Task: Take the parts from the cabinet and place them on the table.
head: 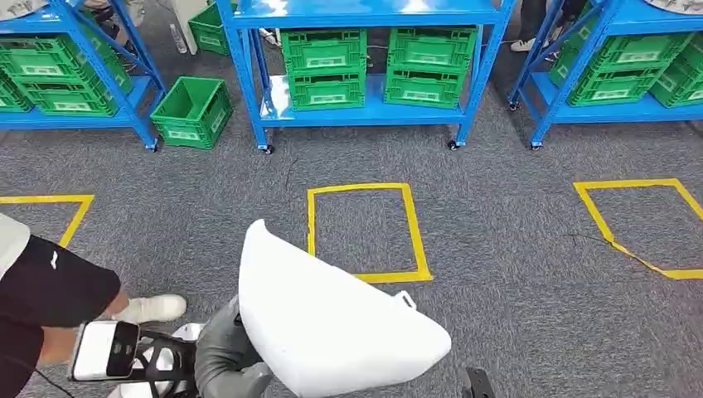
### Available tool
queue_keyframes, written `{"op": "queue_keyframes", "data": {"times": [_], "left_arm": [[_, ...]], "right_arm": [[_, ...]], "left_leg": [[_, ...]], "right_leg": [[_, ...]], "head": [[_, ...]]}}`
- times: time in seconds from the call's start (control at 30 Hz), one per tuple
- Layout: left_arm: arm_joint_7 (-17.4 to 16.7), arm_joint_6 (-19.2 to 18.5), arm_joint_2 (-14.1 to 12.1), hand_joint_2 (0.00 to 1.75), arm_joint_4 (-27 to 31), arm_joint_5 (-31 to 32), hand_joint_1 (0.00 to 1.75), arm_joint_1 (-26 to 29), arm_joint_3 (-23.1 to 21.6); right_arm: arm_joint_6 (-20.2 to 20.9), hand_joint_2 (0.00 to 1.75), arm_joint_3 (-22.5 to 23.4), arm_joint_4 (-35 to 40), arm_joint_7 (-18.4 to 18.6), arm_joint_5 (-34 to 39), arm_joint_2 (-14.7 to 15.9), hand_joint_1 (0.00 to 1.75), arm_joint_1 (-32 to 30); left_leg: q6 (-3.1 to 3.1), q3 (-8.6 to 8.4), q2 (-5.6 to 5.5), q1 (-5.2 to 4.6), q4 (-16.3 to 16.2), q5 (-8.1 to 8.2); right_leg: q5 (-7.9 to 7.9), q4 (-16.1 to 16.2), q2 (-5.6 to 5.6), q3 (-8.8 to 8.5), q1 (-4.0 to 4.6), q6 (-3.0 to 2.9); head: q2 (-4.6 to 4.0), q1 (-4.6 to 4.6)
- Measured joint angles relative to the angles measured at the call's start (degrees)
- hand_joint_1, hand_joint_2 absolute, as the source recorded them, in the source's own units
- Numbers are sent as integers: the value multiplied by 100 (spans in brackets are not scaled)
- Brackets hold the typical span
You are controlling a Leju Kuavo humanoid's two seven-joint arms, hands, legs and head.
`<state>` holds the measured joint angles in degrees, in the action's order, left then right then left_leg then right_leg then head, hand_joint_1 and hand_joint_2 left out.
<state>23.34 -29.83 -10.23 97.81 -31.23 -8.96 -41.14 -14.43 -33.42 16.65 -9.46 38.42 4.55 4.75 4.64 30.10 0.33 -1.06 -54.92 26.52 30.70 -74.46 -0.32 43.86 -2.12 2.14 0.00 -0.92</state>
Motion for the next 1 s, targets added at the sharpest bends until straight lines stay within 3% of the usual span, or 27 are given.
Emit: {"op": "queue_keyframes", "data": {"times": [0.03,0.07,0.13,0.17,0.2,0.3,0.33,0.37,0.4,0.47,0.5,0.53,0.57,0.6,0.63,0.67,0.7,0.73,0.83,0.87,0.9,0.93,1.0], "left_arm": [[-2,-11,0,175,-2,-13,175,-1,-18],[-4,-13,0,175,-7,-33,175,-2,-43],[-18,-15,0,175,-7,-72,175,-10,-68],[-18,-17,0,175,-7,-85,175,-21,-74],[-22,-22,-2,175,-7,-98,175,-27,-83],[-26,-31,-9,175,-9,-127,175,-33,-116],[-24,-41,-20,175,-9,-129,175,-38,-120],[-26,-46,-24,175,-9,-133,175,-36,-124],[-26,-50,-28,175,-9,-136,175,-44,-133],[-35,-68,-37,175,-11,-144,175,-38,-148],[-39,-77,-37,175,-15,-146,175,-36,-157],[-39,-92,-39,175,-24,-151,175,-34,-166],[-42,-103,-39,175,-37,-160,175,-33,-170],[-44,-114,-39,175,-39,-164,175,-34,-175],[-46,-129,-39,175,-39,-171,175,-41,-179],[-46,-146,-35,175,-39,-177,175,-56,-184],[-48,-157,-26,175,-39,-181,175,-88,-186],[-52,-171,-17,175,-42,-188,175,-95,-190],[-52,-214,-2,175,-44,-221,175,-113,-201],[-50,-236,22,175,-44,-229,175,-131,-201],[-50,-238,46,175,-46,-232,175,-157,-208],[-52,-238,68,175,-50,-234,175,-177,-214],[-52,-238,83,175,-67,-232,175,-175,-229]], "right_arm": [[0,0,9,-2,0,0,4,0,-4],[0,0,24,-2,-9,0,7,0,-5],[0,0,57,-2,-20,0,7,0,-1],[2,0,79,-2,-31,-2,9,0,2],[4,0,96,0,-33,-9,13,0,0],[4,0,120,-2,-42,-13,17,0,-35],[6,0,131,-2,-44,-15,3,0,-41],[7,0,138,-2,-52,-17,-9,0,-31],[7,0,153,-2,-61,-15,-7,0,-32],[13,0,181,-2,-92,-7,-22,0,-63],[11,0,194,-2,-105,0,-28,0,-87],[11,0,218,-2,-114,2,-28,0,-109],[11,0,240,-2,-118,4,-35,0,-130],[11,0,251,-2,-118,11,-35,0,-140],[7,0,260,-2,-120,18,-35,0,-146],[0,0,278,-2,-125,22,-35,0,-147],[-9,0,293,-2,-129,26,-31,0,-156],[-28,0,310,-2,-136,28,-33,0,-166],[-61,0,372,-2,-184,53,-22,0,-206],[-63,0,396,-2,-216,55,-11,0,-231],[-63,0,409,-2,-221,55,15,0,-250],[-63,0,415,-2,-223,57,24,0,-261],[-87,0,435,-2,-230,33,92,0,-284]], "left_leg": [[1,60,-3,-22,-14,-35],[1,95,-5,-36,-31,-64],[-14,183,-5,-48,-122,-86],[-20,229,-2,-52,-197,-82],[-40,290,-4,-107,-247,-73],[-106,335,-1,-73,-287,-135],[-122,349,-9,-98,-300,-146],[-170,394,-38,-79,-376,-30],[-239,466,-45,-52,-598,209],[-366,802,-40,61,-1527,788],[-398,946,-39,102,-1945,983],[-432,981,-38,136,-2142,1050],[-454,849,-38,172,-2028,988],[-467,569,-36,198,-1622,819],[-470,171,-35,220,-1018,600],[-467,-228,-37,230,-424,436],[-455,-391,-57,223,-62,522],[-389,-310,-57,157,-101,458],[-205,-235,-50,88,-119,396],[-121,-240,-47,139,-10,222],[-69,-202,-27,123,6,172],[-23,-135,-30,112,2,111],[14,1,-22,54,-6,19]], "right_leg": [[22,-60,0,-45,26,25],[-20,144,1,-242,44,56],[-258,1174,0,-940,78,103],[-280,1664,-2,-1227,95,65],[-299,1669,1,-1230,128,-14],[-366,1655,2,-1183,149,-98],[-415,1688,1,-1170,62,-128],[-454,1694,-1,-1152,32,-132],[-490,1694,-4,-1112,14,-183],[-565,1688,-4,-1003,13,-185],[-606,1687,-5,-943,13,-168],[-644,1685,-8,-889,10,-150],[-689,1685,-8,-831,-1,-124],[-736,1685,-7,-785,-15,-107],[-780,1688,-2,-745,-27,-75],[-826,1688,4,-721,-37,-50],[-866,1695,8,-709,-33,-13],[-906,1730,7,-707,-13,49],[-1045,1830,1,-714,-56,181],[-1071,1814,-2,-686,-54,205],[-893,1641,5,-571,-48,132],[-616,1244,11,-403,-30,40],[-119,225,13,-47,2,-39]], "head": [[0,2],[0,0],[0,0],[0,4],[0,-6],[0,-6],[0,-7],[0,11],[0,-28],[0,-37],[0,-37],[0,-37],[0,-37],[0,-37],[0,-37],[0,-37],[0,-39],[0,-24],[0,-42],[0,-24],[0,-9],[0,0],[0,20]]}}
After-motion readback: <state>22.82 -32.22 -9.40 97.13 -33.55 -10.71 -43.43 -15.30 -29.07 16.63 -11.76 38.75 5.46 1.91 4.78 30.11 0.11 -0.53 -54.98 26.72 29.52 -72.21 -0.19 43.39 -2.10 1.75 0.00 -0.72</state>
